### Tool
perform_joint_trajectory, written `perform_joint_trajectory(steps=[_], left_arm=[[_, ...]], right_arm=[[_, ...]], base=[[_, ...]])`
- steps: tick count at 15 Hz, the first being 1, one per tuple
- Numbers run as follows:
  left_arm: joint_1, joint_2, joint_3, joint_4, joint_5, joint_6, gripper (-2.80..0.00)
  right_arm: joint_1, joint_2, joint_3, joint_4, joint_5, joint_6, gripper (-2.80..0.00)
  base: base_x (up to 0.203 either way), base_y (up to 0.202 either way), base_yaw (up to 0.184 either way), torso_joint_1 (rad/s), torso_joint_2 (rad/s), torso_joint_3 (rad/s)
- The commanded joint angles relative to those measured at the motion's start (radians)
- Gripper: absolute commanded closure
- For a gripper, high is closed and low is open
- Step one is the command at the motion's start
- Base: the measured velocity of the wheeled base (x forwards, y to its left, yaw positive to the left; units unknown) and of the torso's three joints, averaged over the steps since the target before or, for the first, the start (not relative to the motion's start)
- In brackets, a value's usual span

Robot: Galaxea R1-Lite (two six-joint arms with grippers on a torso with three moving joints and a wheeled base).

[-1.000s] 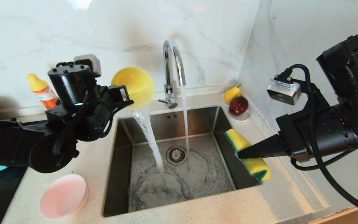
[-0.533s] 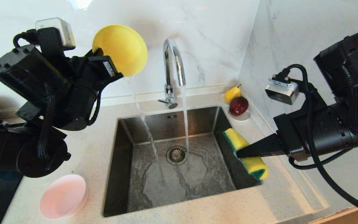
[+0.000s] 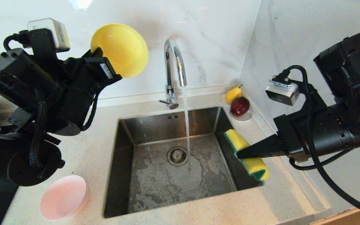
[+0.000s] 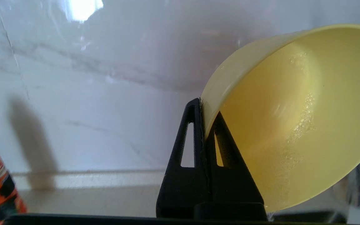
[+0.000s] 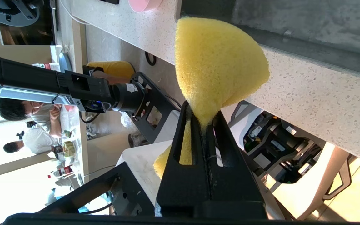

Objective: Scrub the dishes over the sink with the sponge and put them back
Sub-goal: Rinse the bowl, then place the bowl on the table

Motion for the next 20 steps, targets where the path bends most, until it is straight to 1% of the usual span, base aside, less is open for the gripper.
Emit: perform_joint_trajectory(steps=[1,2,4,6,7,9,10,11,12,15,17,18,20], left_arm=[[0.022,-0.01,0.001,0.12,0.007,-0.005,0.0],[0.044,-0.025,0.001,0.245,0.008,-0.018,0.0],[0.08,-0.072,-0.018,0.57,0.004,-0.074,0.0],[0.116,-0.122,-0.097,0.987,-0.018,-0.17,0.0],[0.144,-0.143,-0.166,1.187,-0.055,-0.23,0.0],[0.245,-0.171,-0.371,1.53,-0.201,-0.363,0.0],[0.304,-0.175,-0.458,1.67,-0.27,-0.434,0.0],[0.375,-0.174,-0.52,1.767,-0.321,-0.532,0.0],[0.437,-0.169,-0.545,1.801,-0.346,-0.6,0.0],[0.594,-0.157,-0.549,1.806,-0.375,-0.684,0.0],[0.673,-0.132,-0.525,1.803,-0.376,-0.765,0.0],[0.711,-0.109,-0.507,1.799,-0.375,-0.784,0.0],[0.778,-0.059,-0.48,1.778,-0.378,-0.8,0.0]], right_arm=[[-0.001,-0.007,0.0,0.003,0.0,0.004,0.0],[-0.003,-0.012,0.002,0.003,-0.001,0.004,0.0],[-0.016,-0.016,0.013,0.005,0.0,0.006,0.0],[-0.018,-0.016,0.034,0.004,-0.001,0.003,0.0],[-0.02,-0.014,0.035,0.003,-0.001,0.004,0.0],[-0.027,-0.013,0.039,0.004,-0.003,0.004,0.0],[-0.036,-0.013,0.041,0.005,-0.003,0.003,0.0],[-0.042,-0.009,0.041,0.005,-0.003,0.003,0.0],[-0.049,-0.007,0.045,0.004,-0.003,0.001,0.0],[-0.05,-0.01,0.061,0.003,-0.004,0.0,0.0],[-0.049,-0.008,0.065,0.002,-0.003,-0.002,0.0],[-0.049,-0.007,0.066,0.002,-0.003,-0.002,0.0],[-0.049,-0.002,0.065,0.002,-0.003,-0.002,0.0]], base=[[0.0,0.0,0.0,0.0,0.0,0.0],[0.0,0.0,0.0,0.0,0.0,0.0],[0.0,0.0,0.0,0.0,0.0,0.0],[0.0,0.0,0.0,0.0,0.0,0.0],[0.0,0.0,0.0,0.0,0.0,0.0],[0.0,0.0,0.0,0.0,0.0,0.0],[0.0,0.0,0.0,0.0,0.0,0.0],[0.0,0.0,0.0,0.0,0.0,0.0],[0.0,0.0,0.0,0.0,0.0,0.0],[0.0,0.0,0.0,0.0,0.0,0.0],[0.0,0.0,0.0,0.0,0.0,0.0],[0.0,0.0,0.0,0.0,0.0,0.0],[0.0,0.0,0.0,0.0,0.0,0.0]])
